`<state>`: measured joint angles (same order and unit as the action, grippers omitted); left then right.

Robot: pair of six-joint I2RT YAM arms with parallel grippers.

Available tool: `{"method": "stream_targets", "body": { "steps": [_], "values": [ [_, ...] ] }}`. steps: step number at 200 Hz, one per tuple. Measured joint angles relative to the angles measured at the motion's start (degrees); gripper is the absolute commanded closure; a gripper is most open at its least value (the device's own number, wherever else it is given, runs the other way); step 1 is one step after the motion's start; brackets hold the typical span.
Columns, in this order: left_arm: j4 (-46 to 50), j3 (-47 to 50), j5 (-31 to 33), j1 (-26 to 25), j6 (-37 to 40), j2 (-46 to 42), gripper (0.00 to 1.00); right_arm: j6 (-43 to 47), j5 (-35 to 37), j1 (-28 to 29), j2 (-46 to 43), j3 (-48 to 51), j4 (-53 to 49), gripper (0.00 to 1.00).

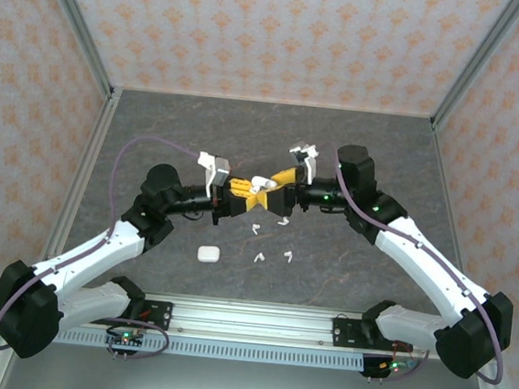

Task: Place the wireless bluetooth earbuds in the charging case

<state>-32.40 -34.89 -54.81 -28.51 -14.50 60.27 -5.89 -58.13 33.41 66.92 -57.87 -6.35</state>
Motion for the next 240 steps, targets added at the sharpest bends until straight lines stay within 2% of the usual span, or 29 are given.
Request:
{"method": "stream_targets", "body": {
  "steps": [54, 135, 205, 224, 240],
  "values": [
    [0.5, 0.0, 1.4, 0.0, 0.1, 0.1, 1.0, 0.0, -1.6, 0.1, 0.0, 0.0, 0.0, 0.16],
    [1.0, -1.1, 1.8, -0.4, 1.0, 1.4, 1.0, 2.0, 0.5, 0.0, -1.9, 0.0, -1.1, 0.18],
    [3.4, -1.1, 5.1, -0.5, 1.0, 3.2, 1.0, 3.8, 1.6, 0.0, -2.7, 0.0, -2.8, 0.18],
    [3.5, -1.1, 6.3, -0.5, 1.0, 3.5, 1.0, 4.3, 3.5, 0.2, -3.3, 0.0, -3.9, 0.16],
    [4.3, -1.3, 7.3, -0.5, 1.0, 3.8, 1.0, 4.5, 7.9, 0.2, -3.8, 0.0, -5.6, 0.13]
  ]
}}
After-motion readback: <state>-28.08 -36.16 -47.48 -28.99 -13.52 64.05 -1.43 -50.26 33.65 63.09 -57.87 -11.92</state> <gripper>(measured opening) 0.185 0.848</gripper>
